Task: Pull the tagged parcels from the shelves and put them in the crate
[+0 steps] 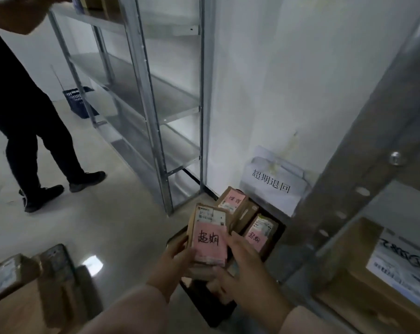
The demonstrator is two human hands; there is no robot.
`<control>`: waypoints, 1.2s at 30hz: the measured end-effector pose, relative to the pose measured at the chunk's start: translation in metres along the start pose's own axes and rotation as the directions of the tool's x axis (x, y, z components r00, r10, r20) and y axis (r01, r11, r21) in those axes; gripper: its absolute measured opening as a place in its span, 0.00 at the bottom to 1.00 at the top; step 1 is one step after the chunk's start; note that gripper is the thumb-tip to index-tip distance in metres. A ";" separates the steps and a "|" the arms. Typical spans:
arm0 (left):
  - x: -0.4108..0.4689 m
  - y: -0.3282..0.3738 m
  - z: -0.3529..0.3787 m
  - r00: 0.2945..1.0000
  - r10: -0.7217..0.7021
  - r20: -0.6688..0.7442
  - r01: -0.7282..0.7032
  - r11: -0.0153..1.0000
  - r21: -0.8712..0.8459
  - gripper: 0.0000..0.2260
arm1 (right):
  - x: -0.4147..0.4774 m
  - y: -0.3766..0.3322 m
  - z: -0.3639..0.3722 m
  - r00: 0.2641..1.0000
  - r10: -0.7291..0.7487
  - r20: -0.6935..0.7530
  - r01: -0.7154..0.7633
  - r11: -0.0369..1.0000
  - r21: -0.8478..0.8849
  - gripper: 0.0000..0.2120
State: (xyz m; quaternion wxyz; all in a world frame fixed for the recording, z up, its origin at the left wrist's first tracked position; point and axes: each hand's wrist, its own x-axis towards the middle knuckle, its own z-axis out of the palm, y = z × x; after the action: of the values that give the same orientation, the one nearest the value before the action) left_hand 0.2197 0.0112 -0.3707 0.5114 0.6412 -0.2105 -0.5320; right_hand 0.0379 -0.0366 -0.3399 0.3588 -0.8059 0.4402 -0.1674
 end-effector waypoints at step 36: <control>0.385 0.052 0.057 0.851 -0.256 0.459 -0.137 0.735 0.664 0.15 | 0.194 0.040 0.037 0.668 0.682 -0.299 -0.683 0.721 0.120 0.30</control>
State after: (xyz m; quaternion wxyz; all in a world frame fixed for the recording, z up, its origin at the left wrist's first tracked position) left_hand 0.3152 -0.3469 -0.4998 0.1487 0.6197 -0.4974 -0.5886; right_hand 0.1436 -0.1956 -0.4036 0.3173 -0.5446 0.7618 -0.1498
